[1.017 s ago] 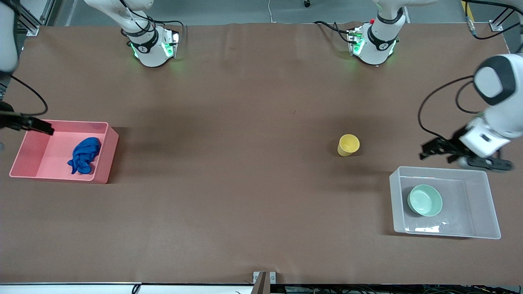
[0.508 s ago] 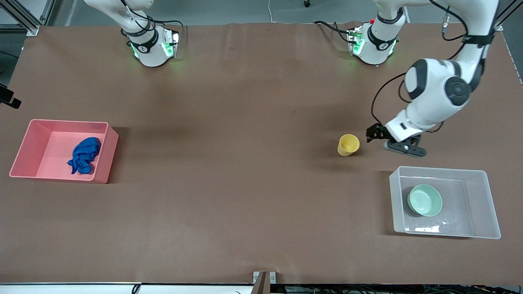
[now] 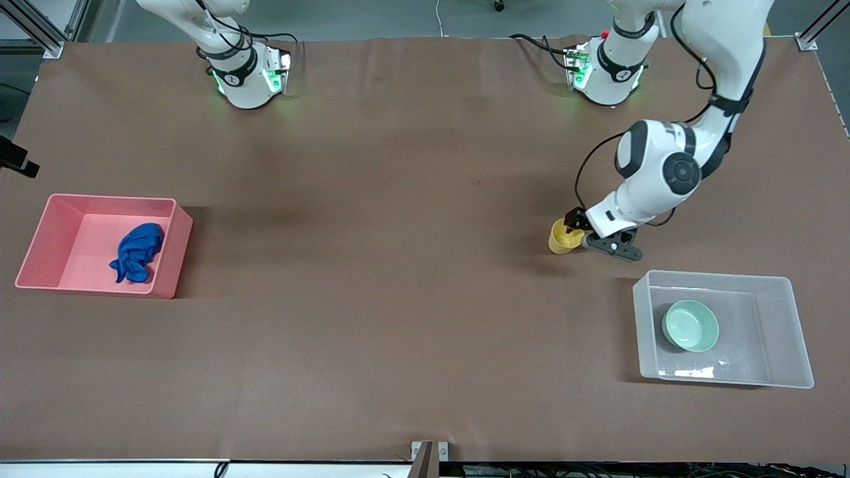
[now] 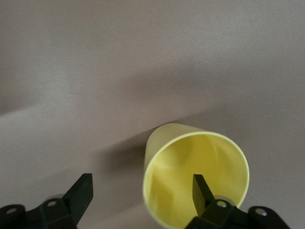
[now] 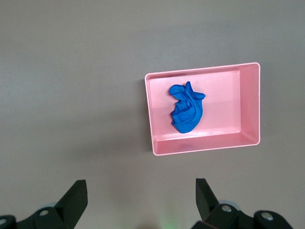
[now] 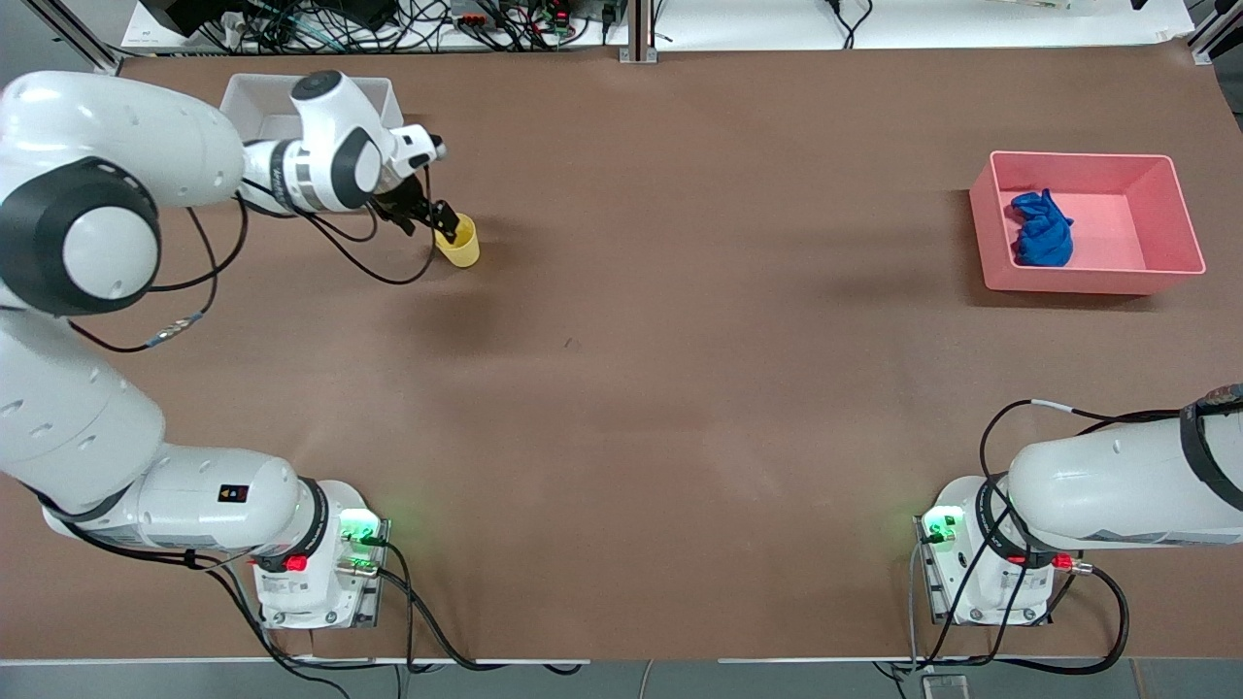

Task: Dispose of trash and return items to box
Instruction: 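Move the left gripper to the yellow cup and grasp its rim, then lift the yellow cup with the left gripper and carry it over the clear box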

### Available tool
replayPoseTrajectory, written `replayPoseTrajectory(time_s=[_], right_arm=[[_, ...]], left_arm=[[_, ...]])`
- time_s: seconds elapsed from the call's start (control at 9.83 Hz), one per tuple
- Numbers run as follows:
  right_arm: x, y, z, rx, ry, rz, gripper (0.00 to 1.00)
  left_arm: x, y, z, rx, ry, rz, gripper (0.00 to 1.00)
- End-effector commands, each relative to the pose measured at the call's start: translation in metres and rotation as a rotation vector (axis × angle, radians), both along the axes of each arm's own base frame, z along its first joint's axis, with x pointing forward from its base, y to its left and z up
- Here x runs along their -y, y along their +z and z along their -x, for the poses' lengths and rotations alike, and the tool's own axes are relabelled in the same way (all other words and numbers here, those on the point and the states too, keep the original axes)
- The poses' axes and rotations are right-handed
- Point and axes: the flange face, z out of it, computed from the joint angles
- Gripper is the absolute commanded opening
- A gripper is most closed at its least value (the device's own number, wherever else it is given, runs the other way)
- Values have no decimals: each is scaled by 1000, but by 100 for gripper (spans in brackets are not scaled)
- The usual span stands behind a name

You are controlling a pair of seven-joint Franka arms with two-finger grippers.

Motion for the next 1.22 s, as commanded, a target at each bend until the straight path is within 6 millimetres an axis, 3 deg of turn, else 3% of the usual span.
replayPoseTrajectory(time_s=[0.0, 0.1, 0.31, 0.51, 0.61, 0.92, 1.12], right_arm=[[-2, 0, 4, -5, 18, -7, 100], [-3, 0, 7, -2, 32, -7, 100], [-5, -2, 11, 1, 41, -3, 100], [-11, -8, 21, 45, 83, 33, 100], [-10, 7, 19, 76, 96, 41, 100], [-9, 17, 14, 52, 91, 37, 100], [-13, 16, 17, 28, 99, 32, 100]], left_arm=[[4, -29, 5, -22, -12, -10, 11], [4, -29, 5, -24, -11, -10, 0], [4, -19, 3, -12, -12, -9, 0], [-1, 7, -1, -16, -23, -13, 0], [-6, 27, -10, -24, -26, -15, 0], [-58, 100, -77, -25, 56, -17, 0], [-111, 120, -126, 55, 116, -32, 1]])
